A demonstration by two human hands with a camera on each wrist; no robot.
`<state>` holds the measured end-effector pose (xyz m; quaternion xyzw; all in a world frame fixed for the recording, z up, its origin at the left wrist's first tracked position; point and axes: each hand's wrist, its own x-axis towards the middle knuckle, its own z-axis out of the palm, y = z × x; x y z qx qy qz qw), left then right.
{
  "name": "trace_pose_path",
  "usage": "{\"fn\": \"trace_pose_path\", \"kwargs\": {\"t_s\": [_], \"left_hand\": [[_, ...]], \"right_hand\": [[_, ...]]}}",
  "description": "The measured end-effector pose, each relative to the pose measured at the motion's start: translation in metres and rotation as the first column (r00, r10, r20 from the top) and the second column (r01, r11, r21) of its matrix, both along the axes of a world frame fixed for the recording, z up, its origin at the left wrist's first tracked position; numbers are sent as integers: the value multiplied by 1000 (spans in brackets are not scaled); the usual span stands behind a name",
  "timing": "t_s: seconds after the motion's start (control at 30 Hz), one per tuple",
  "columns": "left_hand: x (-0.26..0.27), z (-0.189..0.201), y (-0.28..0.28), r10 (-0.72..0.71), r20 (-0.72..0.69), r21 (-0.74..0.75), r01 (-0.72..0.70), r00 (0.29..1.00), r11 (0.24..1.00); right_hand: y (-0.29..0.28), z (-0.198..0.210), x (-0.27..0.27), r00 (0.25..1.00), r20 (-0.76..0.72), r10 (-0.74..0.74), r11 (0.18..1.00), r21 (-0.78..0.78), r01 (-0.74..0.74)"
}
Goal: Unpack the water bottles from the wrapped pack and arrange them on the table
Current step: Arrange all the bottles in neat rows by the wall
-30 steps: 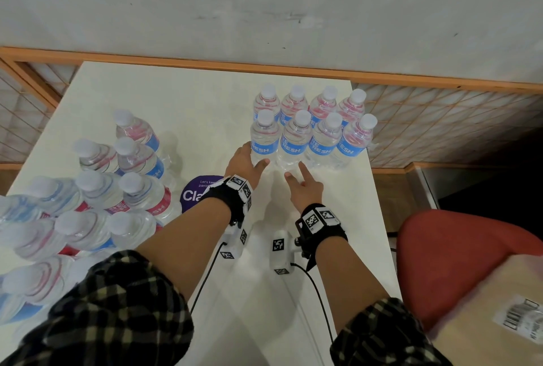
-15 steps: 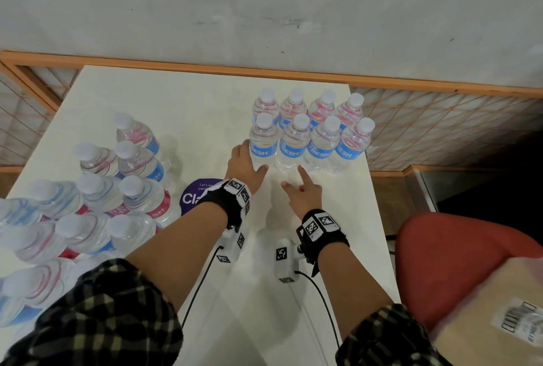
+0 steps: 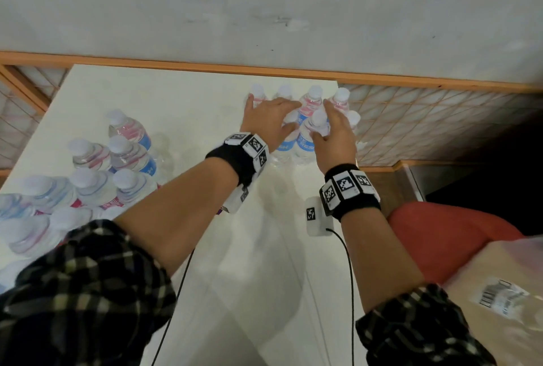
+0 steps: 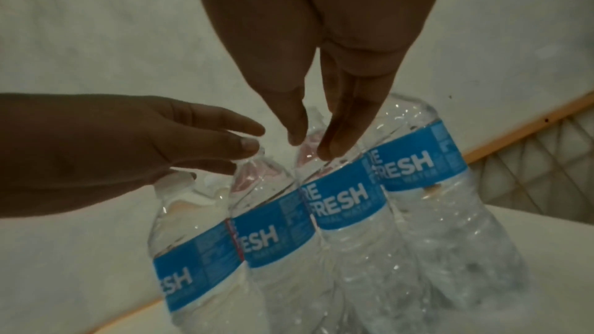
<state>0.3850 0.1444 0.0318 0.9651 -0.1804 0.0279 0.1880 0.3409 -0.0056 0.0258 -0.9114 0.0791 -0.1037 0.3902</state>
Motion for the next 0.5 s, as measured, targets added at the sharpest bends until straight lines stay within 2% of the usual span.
{"fn": "trace_pose_path", "kwargs": {"t_s": [0.1, 0.5], "left_hand": [[6, -4, 3, -26, -15, -20, 25, 1000, 999], [4, 2, 5, -23, -65, -68, 19, 998, 997]], "right_hand": [[-2, -2, 3, 995, -89, 52, 996, -72, -58], [-2, -9, 5, 997, -74, 22, 997, -78, -27]]}}
